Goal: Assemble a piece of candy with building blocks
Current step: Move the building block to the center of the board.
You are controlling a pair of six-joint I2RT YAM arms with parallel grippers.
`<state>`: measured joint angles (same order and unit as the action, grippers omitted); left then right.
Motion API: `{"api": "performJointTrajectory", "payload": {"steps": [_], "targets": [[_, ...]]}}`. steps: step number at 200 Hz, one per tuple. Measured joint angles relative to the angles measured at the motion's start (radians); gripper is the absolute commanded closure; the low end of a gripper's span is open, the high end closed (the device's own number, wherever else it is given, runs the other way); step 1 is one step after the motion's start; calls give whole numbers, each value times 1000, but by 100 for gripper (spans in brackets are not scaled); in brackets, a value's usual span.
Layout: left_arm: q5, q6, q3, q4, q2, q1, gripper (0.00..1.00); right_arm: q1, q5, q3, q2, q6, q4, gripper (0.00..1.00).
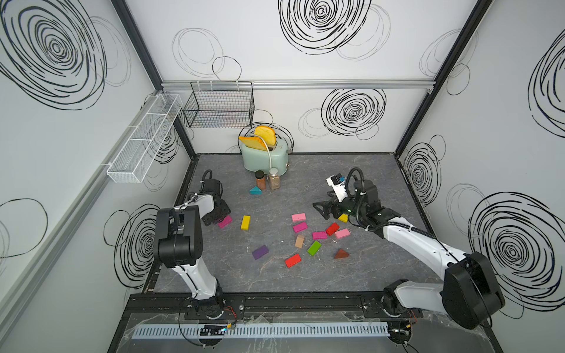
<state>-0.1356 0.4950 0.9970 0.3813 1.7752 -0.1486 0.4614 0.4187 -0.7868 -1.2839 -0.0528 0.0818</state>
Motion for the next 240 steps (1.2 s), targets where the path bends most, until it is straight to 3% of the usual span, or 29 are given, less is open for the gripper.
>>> {"api": "performJointTrajectory", "payload": {"steps": [44, 179, 197, 232, 240], "targets": [[5, -17, 0, -10, 1, 39, 50, -8, -11, 0, 2, 4, -4, 1], [46, -213, 160, -2, 128, 350, 49, -13, -83, 1, 60, 27, -37, 1], [50, -225, 167, -2, 133, 369, 42, -13, -92, 1, 60, 37, -48, 1], [53, -233, 169, 14, 128, 373, 0, -14, -97, 1, 60, 42, -53, 1], [59, -231, 168, 29, 120, 374, 2, -14, -96, 1, 60, 42, -54, 1]]}}
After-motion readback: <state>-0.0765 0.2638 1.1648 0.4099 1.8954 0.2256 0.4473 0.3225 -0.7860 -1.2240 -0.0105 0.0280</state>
